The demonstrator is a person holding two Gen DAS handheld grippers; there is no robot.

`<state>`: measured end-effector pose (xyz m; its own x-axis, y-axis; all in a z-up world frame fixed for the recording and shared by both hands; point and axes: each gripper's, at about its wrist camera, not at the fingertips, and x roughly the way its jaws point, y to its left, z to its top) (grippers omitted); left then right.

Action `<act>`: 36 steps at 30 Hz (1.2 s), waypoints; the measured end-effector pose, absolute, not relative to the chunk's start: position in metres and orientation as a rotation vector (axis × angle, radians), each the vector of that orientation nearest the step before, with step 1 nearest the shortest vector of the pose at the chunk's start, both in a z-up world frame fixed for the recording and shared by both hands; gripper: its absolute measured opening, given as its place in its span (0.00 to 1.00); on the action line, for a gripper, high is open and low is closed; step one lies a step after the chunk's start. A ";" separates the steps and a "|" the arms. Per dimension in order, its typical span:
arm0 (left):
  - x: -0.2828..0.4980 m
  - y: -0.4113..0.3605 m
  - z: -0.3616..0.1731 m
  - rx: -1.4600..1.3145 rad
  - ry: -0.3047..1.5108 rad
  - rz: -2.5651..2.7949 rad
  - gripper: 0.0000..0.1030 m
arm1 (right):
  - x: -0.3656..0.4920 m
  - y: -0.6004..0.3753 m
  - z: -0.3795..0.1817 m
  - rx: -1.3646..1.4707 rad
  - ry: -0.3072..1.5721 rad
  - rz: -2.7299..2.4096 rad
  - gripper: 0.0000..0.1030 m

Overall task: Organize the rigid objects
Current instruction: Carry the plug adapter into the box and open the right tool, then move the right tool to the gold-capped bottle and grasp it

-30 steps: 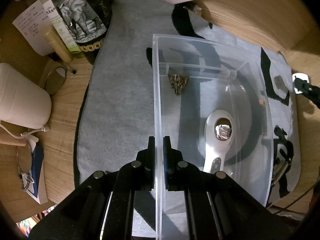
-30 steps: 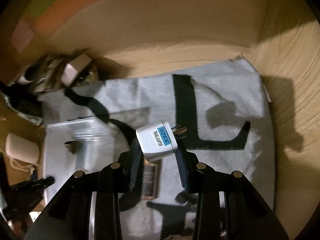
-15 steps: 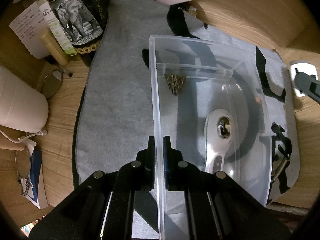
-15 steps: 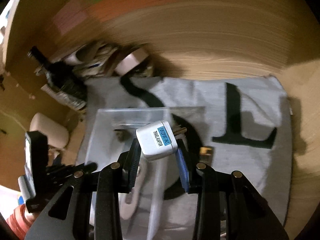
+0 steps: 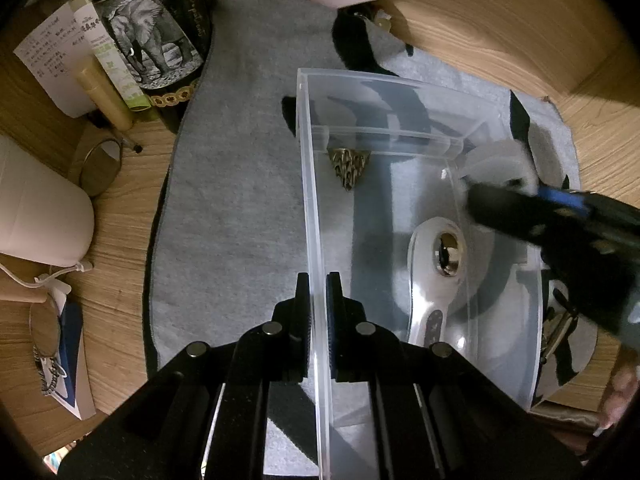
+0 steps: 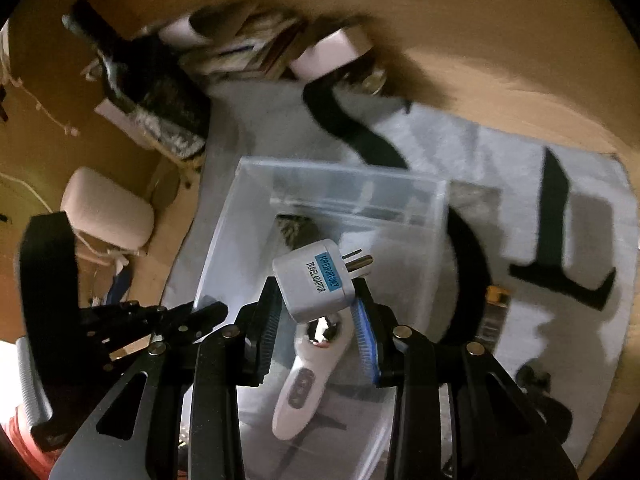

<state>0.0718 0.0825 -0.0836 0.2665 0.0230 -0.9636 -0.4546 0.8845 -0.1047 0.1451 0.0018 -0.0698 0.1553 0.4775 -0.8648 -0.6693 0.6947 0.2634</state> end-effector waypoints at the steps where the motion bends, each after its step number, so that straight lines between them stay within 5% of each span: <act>1: 0.072 0.083 -0.084 -0.402 1.268 0.334 0.05 | 0.146 0.006 -0.073 -0.208 1.159 0.831 0.31; 19: 0.069 0.083 -0.083 -0.411 1.262 0.339 0.05 | 0.142 0.044 -0.100 -0.315 1.260 0.891 0.32; 36: 0.071 0.081 -0.083 -0.377 1.269 0.316 0.06 | 0.147 -0.053 -0.040 -0.097 1.126 0.721 0.39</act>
<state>0.0706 0.0808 -0.0829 0.2691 0.0227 -0.9628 -0.4317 0.8965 -0.0995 0.1470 -0.0526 -0.0396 0.2323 0.4765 -0.8479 -0.5707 0.7727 0.2779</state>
